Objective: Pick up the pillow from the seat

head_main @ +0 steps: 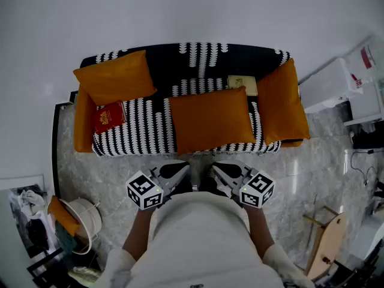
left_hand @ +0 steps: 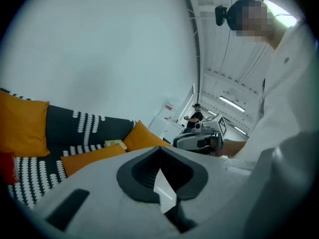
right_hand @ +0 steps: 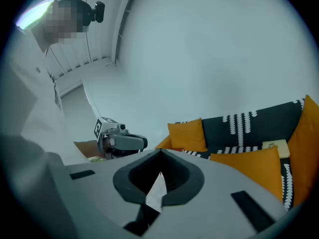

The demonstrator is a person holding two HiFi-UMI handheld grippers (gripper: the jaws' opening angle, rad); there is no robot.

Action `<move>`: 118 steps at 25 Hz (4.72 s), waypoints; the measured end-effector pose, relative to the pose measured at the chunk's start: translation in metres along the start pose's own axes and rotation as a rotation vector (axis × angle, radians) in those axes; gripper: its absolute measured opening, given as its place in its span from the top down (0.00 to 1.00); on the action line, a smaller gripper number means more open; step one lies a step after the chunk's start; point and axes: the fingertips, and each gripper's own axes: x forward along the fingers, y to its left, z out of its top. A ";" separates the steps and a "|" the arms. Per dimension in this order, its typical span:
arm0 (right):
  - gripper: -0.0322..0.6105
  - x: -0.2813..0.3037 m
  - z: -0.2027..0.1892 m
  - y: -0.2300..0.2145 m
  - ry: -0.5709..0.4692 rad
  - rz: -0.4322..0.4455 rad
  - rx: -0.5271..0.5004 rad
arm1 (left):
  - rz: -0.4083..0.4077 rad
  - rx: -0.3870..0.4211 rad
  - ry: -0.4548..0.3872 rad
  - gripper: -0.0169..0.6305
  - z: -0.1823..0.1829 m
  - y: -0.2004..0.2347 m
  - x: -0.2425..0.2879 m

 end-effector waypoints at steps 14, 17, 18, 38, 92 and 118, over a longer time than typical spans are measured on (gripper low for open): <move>0.94 0.036 -0.003 0.026 -0.029 0.021 0.094 | -0.049 0.033 0.048 0.96 -0.007 0.015 -0.029; 0.94 0.046 -0.003 0.030 -0.029 0.020 0.100 | -0.060 0.040 0.058 0.96 -0.009 0.022 -0.036; 0.94 0.050 -0.003 0.031 -0.031 0.015 0.105 | -0.067 0.036 0.058 0.96 -0.009 0.025 -0.039; 0.94 0.031 0.007 -0.022 -0.077 -0.012 0.154 | -0.044 -0.020 0.096 0.96 -0.011 0.052 -0.005; 0.50 -0.014 -0.101 -0.346 0.356 0.046 0.301 | 0.083 -0.428 0.241 0.42 -0.096 0.204 0.204; 0.26 0.021 -0.232 -0.518 0.594 -0.190 0.413 | 0.332 -0.623 0.456 0.13 -0.271 0.375 0.155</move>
